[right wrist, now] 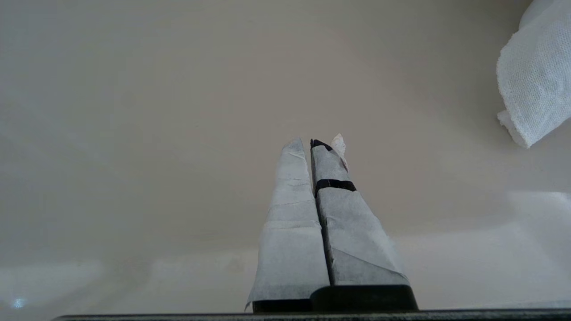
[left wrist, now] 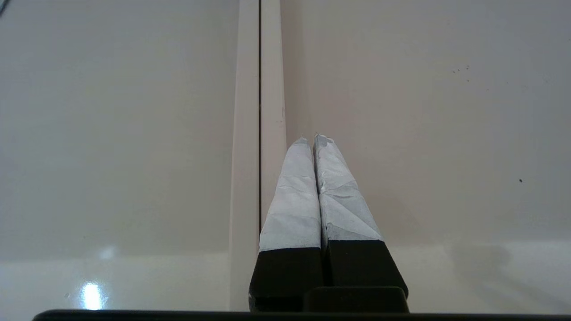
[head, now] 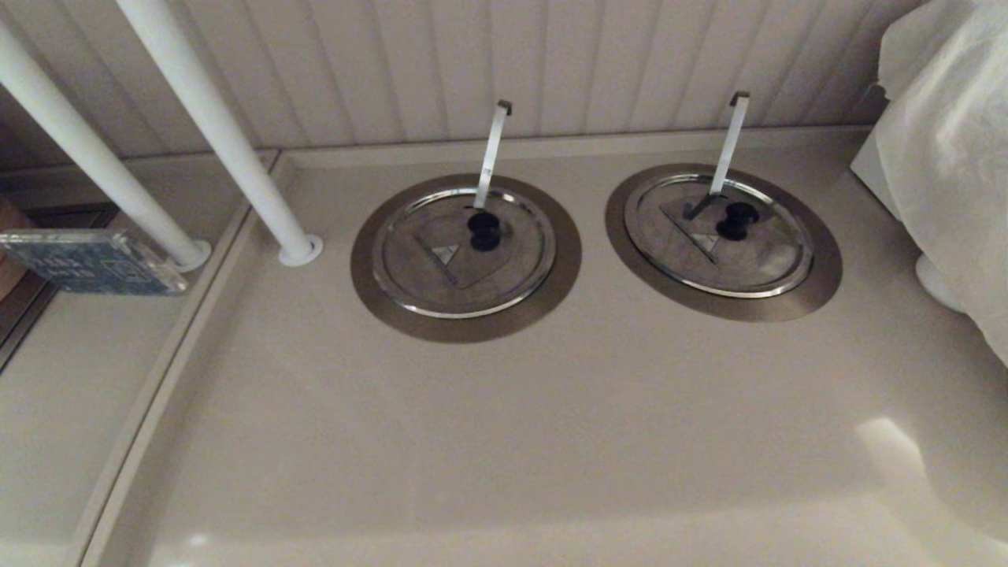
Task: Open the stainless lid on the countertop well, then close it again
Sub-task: Open the lid
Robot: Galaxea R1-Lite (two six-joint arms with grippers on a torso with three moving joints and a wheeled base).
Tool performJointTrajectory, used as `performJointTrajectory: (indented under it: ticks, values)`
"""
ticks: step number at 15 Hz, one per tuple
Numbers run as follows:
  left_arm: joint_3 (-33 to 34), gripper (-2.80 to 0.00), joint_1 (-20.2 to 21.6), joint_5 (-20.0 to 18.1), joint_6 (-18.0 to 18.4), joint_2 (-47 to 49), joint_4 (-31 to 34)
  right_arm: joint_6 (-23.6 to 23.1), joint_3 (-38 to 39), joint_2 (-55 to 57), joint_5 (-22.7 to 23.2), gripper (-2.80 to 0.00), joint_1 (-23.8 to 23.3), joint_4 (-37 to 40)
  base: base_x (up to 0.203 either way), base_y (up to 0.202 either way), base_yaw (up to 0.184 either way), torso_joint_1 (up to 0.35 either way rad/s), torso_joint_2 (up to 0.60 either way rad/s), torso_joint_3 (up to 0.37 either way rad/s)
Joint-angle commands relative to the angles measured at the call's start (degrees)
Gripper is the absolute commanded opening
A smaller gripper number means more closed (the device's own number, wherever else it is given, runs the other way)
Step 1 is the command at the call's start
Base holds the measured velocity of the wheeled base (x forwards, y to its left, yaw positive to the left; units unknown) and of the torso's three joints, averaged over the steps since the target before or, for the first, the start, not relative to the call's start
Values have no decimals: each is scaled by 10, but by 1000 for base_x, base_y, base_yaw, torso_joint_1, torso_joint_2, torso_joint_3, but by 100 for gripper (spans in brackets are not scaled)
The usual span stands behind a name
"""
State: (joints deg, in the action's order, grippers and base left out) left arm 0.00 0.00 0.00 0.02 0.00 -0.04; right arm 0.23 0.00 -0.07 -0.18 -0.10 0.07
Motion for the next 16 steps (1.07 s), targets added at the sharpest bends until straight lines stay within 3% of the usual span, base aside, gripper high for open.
performJointTrajectory:
  ticks: [1,7,9,11,13,16]
  values:
    - [0,-280,0,0,0,0,0,0,1,1,0,-280,0,0,0,0,0,0,0,0]
    - [0,-280,0,0,0,0,0,3,1,0,-2,-280,0,-4,0,0,0,0,0,0]
    - [0,-280,0,0,1,0,0,10,-16,0,-17,-280,0,-53,0,0,0,0,0,0]
    - [0,-280,0,0,0,-1,0,29,-98,5,-24,-280,0,-30,0,0,0,0,0,0]
    - [-1,-280,0,0,1,0,0,35,-194,34,-6,-280,0,48,0,0,0,0,0,0]
    - [0,-280,0,0,1,0,0,30,-276,169,14,-280,-5,92,0,0,0,0,0,0]
